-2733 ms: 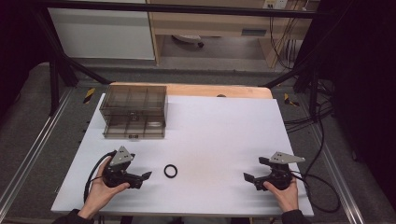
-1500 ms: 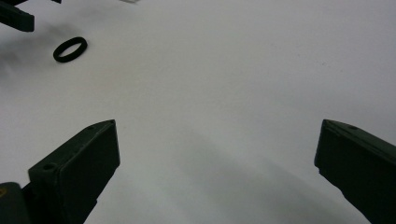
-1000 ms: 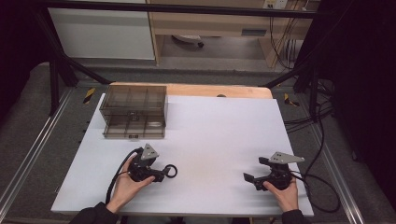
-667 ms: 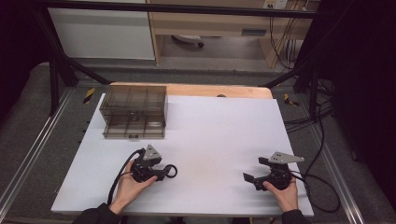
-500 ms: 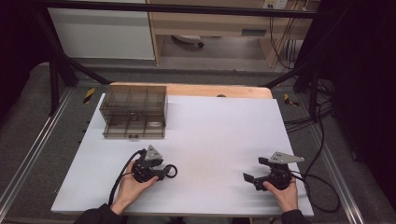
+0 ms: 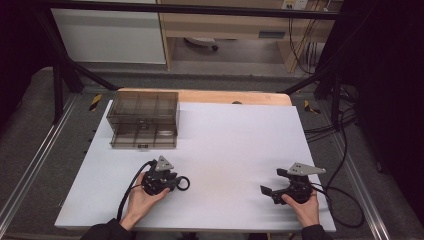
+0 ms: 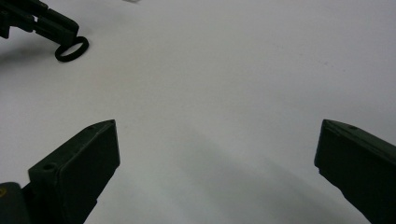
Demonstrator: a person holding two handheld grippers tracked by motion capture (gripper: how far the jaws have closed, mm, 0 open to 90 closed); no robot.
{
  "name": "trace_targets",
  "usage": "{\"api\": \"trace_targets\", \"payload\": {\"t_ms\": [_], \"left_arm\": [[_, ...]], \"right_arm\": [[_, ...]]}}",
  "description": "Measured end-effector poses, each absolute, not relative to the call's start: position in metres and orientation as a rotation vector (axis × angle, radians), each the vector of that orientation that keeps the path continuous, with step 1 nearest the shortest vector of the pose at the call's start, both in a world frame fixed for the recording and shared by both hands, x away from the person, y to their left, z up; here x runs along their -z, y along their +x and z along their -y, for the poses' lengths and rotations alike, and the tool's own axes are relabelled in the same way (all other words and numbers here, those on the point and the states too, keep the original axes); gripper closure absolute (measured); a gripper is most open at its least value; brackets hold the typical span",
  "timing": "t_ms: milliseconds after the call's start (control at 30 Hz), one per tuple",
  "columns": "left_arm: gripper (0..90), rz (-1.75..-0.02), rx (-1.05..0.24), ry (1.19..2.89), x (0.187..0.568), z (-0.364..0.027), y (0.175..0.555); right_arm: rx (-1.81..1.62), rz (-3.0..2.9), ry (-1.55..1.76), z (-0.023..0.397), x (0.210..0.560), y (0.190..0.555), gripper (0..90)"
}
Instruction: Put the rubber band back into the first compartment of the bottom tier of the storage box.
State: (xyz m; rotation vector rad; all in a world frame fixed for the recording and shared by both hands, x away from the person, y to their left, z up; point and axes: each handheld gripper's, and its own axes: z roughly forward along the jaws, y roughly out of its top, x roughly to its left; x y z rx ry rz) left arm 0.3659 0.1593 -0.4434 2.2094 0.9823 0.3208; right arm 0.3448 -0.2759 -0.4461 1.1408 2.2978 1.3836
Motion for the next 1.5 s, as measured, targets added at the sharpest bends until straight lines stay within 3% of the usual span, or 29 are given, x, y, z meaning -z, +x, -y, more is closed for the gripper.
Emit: {"api": "trace_targets", "payload": {"t_ms": [600, 1500], "left_arm": [[83.2, -0.975, -0.329, 2.225, 0.4456, -0.156, 0.3659], [86.7, -0.967, -0.325, 2.209, 0.4413, -0.1585, 0.3647]], "right_arm": [[-1.383, -2.301, 1.14, 0.2757, 0.4464, 0.345, 0.7], [-1.382, -2.306, 1.139, 0.2755, 0.4465, 0.3451, 0.7]]}}
